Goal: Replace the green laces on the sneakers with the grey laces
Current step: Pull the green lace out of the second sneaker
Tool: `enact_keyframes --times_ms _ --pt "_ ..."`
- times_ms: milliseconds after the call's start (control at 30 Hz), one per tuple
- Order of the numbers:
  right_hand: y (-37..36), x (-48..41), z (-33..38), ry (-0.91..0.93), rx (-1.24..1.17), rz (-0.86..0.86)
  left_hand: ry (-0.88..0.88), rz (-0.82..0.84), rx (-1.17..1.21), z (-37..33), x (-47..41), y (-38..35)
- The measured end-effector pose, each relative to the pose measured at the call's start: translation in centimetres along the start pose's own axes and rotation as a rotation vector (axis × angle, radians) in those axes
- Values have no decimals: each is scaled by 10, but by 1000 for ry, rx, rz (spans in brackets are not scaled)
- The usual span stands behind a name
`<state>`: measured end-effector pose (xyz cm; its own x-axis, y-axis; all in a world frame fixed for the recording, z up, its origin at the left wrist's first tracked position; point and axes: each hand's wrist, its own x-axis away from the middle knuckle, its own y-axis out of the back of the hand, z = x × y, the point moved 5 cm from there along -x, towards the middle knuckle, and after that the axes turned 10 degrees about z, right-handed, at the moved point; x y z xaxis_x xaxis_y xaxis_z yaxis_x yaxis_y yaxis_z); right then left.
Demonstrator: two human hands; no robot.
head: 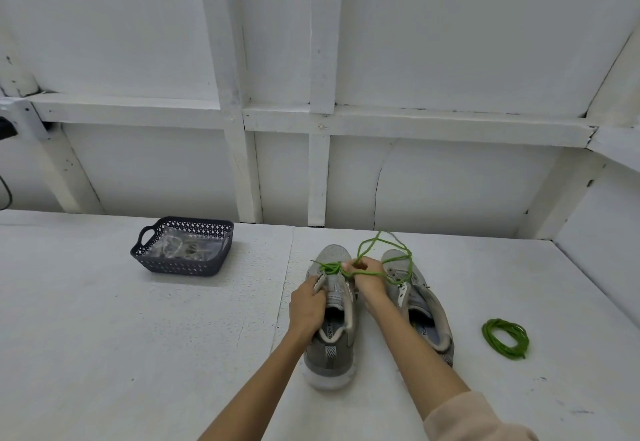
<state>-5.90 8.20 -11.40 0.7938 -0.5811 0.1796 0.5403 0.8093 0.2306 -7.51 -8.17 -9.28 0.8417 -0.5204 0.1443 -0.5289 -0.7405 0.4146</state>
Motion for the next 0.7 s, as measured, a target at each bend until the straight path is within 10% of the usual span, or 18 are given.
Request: enact_keyframes --times_ms 700 --pt "7 14 6 82 -61 -64 -6 6 0 2 -2 0"
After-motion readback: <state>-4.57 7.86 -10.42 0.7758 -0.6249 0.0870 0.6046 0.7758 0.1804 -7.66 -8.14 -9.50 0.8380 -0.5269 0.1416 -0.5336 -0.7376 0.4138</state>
